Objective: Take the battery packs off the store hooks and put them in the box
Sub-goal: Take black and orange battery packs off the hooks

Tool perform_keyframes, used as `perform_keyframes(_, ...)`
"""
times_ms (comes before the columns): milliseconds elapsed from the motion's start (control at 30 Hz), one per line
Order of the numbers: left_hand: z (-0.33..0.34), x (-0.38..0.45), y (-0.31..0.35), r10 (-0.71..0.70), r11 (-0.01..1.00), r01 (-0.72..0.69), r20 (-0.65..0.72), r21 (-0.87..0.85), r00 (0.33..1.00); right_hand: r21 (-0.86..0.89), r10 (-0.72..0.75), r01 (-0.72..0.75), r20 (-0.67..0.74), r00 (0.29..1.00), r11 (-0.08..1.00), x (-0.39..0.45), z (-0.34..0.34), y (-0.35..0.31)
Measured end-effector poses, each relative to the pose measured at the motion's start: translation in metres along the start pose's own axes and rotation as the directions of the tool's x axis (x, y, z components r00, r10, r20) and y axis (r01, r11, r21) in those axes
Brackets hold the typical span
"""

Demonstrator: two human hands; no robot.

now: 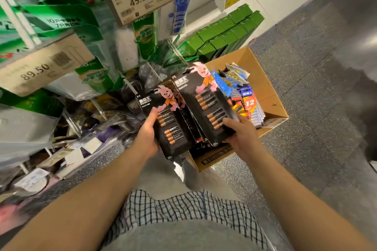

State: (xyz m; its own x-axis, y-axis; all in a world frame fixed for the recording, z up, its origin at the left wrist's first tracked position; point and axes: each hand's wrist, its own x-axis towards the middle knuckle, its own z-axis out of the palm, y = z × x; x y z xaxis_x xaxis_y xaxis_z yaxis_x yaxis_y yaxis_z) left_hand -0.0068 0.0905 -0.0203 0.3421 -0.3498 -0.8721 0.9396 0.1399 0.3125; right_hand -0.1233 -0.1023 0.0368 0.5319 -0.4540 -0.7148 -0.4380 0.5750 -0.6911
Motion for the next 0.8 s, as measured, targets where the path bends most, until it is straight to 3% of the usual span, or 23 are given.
perform_keyframes(100, 0.001, 0.005, -0.004, 0.031, 0.999, -0.030, 0.075, -0.027, 0.997, 0.022, 0.050, -0.051, 0.079, 0.996, 0.998, -0.002, 0.016, 0.008)
perform_keyframes(300, 0.003, -0.003, -0.002, 0.077, 0.997, -0.075, 0.124, -0.023, 0.989, -0.240, 0.138, -0.126, 0.035, 0.990, 0.963, 0.003, 0.039, 0.026)
perform_keyframes(400, -0.001, -0.002, -0.002, 0.097, 0.995, -0.098, 0.093, 0.003, 0.991, -0.429, 0.127, -0.082, 0.077, 0.989, 0.900, 0.004, 0.046, 0.028)
perform_keyframes(533, -0.009, -0.003, 0.001, 0.052, 0.998, -0.053, 0.049, 0.016, 0.997, -0.736, 0.078, 0.109, 0.215, 0.974, 0.668, 0.002, 0.054, 0.027)
perform_keyframes(633, -0.021, -0.003, 0.005, 0.069, 0.997, -0.070, 0.009, 0.033, 0.998, -0.856, 0.156, 0.205, 0.311, 0.938, 0.474, 0.006, 0.060, 0.022)
perform_keyframes(700, -0.030, -0.002, 0.008, 0.059, 0.998, -0.059, -0.009, 0.017, 0.998, -0.847, 0.151, 0.182, 0.293, 0.944, 0.500, 0.015, 0.060, 0.019)
perform_keyframes(800, -0.042, -0.004, 0.010, 0.049, 0.999, -0.049, -0.070, 0.001, 0.996, -0.748, -0.017, 0.063, 0.069, 0.997, 0.661, 0.035, 0.052, 0.019)
